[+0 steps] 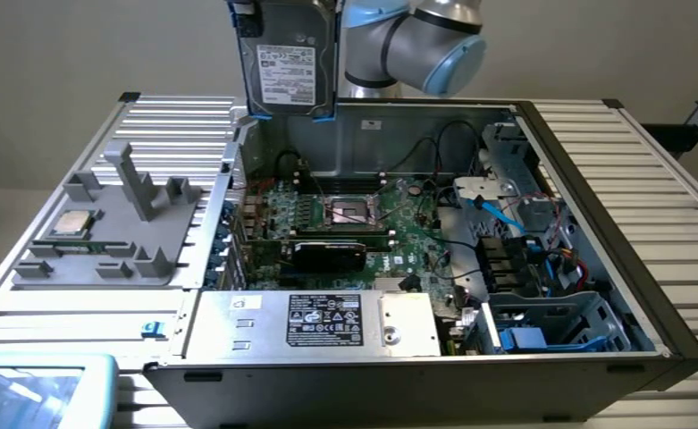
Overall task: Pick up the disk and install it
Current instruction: 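Pick up the disk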
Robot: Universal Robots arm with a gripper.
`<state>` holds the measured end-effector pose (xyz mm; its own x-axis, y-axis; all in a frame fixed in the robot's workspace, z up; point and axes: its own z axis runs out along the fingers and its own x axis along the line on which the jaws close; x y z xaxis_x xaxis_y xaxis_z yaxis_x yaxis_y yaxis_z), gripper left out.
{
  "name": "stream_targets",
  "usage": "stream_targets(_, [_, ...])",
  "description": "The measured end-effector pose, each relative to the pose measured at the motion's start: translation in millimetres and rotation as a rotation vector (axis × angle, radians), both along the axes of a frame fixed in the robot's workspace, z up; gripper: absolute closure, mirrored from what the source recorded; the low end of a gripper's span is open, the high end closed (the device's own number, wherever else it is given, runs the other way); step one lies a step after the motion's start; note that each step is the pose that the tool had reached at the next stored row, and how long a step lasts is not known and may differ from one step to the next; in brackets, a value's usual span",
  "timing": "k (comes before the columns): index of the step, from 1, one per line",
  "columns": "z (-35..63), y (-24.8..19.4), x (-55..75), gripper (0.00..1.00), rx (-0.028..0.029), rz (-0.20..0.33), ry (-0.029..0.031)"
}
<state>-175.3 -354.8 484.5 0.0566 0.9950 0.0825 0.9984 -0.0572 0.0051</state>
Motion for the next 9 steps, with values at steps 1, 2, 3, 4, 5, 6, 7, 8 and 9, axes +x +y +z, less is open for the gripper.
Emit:
stream_targets(1, [0.6,-1.4,3.4,0.63,0.0009,0.0,0.0])
stream_targets(2, [1.3,-3.0,6.8,0.63,0.0013,0.0,0.0001])
stream_targets(3, [2.0,-4.7,10.3,0.63,0.0016,0.0,0.0003])
stream_targets(4, [2.6,-6.4,13.8,0.63,0.0018,0.0,0.0005])
stream_targets(5, [3.2,-8.3,17.4,0.63,0.002,0.0,0.0006])
stream_targets(6, [3.9,-10.2,21.0,0.63,0.0021,0.0,0.0007])
stream_targets(7, [4.6,-12.2,24.9,0.63,0.0021,0.0,0.0008])
stream_targets(8, [5.0,-14.3,28.6,0.63,0.0022,0.0,0.0009])
stream_targets(9, [5.5,-16.3,32.2,0.63,0.0021,0.0,0.0011])
